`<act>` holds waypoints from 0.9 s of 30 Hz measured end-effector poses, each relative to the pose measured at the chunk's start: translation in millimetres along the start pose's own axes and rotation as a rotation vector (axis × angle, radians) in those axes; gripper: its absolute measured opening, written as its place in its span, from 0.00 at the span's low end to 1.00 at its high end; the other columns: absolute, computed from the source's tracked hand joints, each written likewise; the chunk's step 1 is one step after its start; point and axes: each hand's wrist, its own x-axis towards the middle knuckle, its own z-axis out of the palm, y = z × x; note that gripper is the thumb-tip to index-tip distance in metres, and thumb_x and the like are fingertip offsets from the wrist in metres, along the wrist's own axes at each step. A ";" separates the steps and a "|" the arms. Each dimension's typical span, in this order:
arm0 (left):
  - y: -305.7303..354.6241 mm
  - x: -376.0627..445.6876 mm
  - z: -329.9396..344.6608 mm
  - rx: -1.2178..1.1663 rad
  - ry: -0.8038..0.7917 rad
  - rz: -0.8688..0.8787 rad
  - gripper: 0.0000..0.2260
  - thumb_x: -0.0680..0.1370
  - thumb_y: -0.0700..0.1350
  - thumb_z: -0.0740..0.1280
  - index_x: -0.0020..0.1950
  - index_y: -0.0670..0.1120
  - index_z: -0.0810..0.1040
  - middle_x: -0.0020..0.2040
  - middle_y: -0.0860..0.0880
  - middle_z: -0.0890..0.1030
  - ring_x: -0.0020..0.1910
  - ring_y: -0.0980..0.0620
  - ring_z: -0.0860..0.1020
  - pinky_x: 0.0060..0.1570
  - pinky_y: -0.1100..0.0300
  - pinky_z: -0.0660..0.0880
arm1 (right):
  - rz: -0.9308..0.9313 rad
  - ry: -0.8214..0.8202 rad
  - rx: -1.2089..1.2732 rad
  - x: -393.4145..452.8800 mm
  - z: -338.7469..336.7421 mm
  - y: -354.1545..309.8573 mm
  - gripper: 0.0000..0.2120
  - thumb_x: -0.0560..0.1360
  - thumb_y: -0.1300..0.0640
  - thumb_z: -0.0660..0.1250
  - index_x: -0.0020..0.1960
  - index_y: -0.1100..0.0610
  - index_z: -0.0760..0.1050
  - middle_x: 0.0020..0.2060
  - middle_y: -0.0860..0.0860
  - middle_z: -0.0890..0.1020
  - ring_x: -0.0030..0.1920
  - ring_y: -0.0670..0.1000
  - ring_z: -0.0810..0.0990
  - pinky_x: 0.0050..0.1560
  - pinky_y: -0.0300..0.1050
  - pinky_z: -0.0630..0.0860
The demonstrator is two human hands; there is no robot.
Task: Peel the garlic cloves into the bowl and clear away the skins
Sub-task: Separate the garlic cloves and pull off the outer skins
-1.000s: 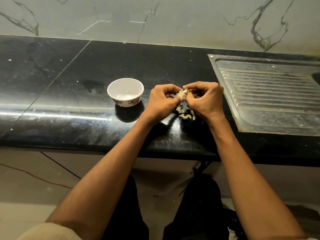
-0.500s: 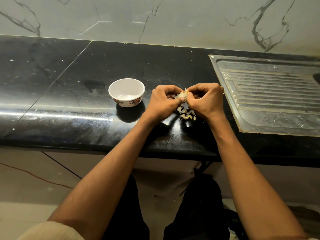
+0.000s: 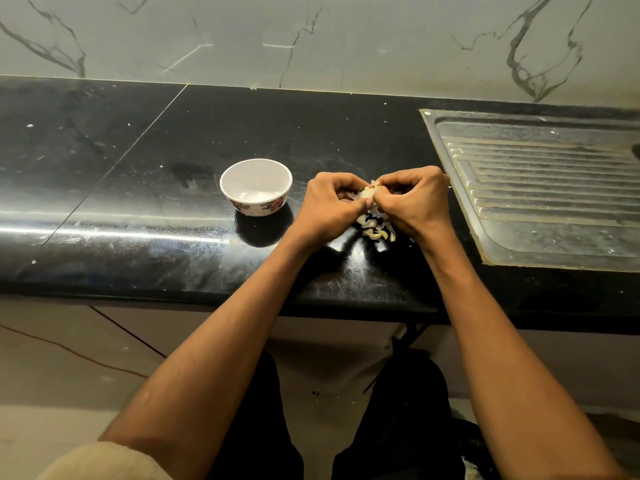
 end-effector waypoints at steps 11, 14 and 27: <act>0.5 -1.0 -1.1 0.013 -0.005 -0.016 0.06 0.73 0.38 0.76 0.50 0.42 0.86 0.38 0.49 0.84 0.36 0.55 0.79 0.43 0.54 0.78 | -0.001 0.005 -0.020 -2.7 1.7 -1.9 0.09 0.65 0.58 0.73 0.43 0.55 0.88 0.33 0.47 0.86 0.32 0.41 0.83 0.37 0.38 0.81; 0.7 -1.1 -1.1 0.003 0.005 -0.012 0.07 0.73 0.37 0.76 0.50 0.42 0.86 0.39 0.46 0.85 0.37 0.54 0.80 0.44 0.51 0.80 | -0.006 0.010 -0.032 -1.6 1.2 -0.5 0.07 0.66 0.60 0.76 0.44 0.55 0.88 0.34 0.46 0.86 0.33 0.40 0.84 0.36 0.35 0.79; 6.0 -4.4 -2.4 -0.053 0.048 -0.016 0.06 0.74 0.36 0.75 0.51 0.40 0.86 0.44 0.41 0.87 0.42 0.49 0.85 0.52 0.45 0.83 | -0.080 0.036 0.013 -3.5 -3.7 1.4 0.05 0.68 0.60 0.81 0.43 0.56 0.88 0.36 0.46 0.87 0.36 0.42 0.86 0.39 0.37 0.82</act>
